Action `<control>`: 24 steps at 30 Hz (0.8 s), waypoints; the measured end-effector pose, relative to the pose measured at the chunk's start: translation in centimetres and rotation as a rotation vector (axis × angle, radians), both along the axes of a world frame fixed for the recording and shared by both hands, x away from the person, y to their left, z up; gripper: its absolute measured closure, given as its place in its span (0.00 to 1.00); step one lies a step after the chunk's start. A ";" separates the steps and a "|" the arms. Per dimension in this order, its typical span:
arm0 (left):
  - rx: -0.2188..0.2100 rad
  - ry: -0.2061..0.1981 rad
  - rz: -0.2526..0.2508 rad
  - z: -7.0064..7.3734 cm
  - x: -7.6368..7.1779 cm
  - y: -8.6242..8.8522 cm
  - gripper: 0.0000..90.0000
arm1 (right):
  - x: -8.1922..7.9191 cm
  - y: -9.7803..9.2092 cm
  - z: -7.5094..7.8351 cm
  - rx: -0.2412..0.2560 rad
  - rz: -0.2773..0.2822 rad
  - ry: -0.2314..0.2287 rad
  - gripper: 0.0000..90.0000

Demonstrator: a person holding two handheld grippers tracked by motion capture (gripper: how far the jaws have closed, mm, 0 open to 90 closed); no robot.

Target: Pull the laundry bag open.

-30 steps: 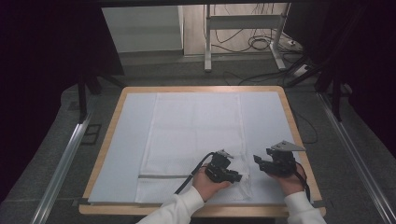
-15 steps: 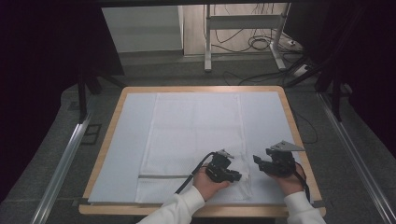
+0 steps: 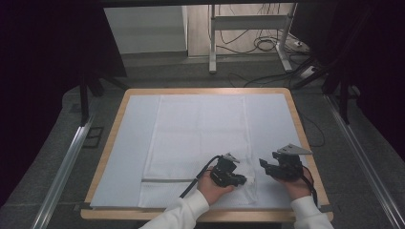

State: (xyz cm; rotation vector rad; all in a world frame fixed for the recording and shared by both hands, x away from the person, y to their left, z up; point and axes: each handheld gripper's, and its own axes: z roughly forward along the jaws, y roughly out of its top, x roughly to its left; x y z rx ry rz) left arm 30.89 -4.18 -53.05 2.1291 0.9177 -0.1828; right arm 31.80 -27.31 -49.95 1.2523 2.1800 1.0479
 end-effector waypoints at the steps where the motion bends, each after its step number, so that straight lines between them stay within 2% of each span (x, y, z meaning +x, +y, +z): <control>1: -0.001 0.001 -0.001 0.0 0.0 0.0 0.94 | 0.0 0.0 0.0 0.000 0.001 0.001 0.41; 7: -0.010 -0.003 -0.005 0.0 0.0 0.1 0.95 | -0.1 0.0 0.3 0.029 -0.006 0.011 0.41; 13: -0.024 -0.012 -0.011 0.2 0.0 0.3 0.96 | -0.5 -0.2 0.8 0.077 -0.016 0.034 0.40; 20: -0.032 -0.019 -0.012 0.3 -0.1 0.4 0.96 | -0.4 0.4 0.2 0.094 0.018 0.102 0.41; 24: -0.036 -0.020 -0.016 0.4 -0.1 0.5 0.96 | -0.3 1.0 0.0 0.095 0.040 0.115 0.41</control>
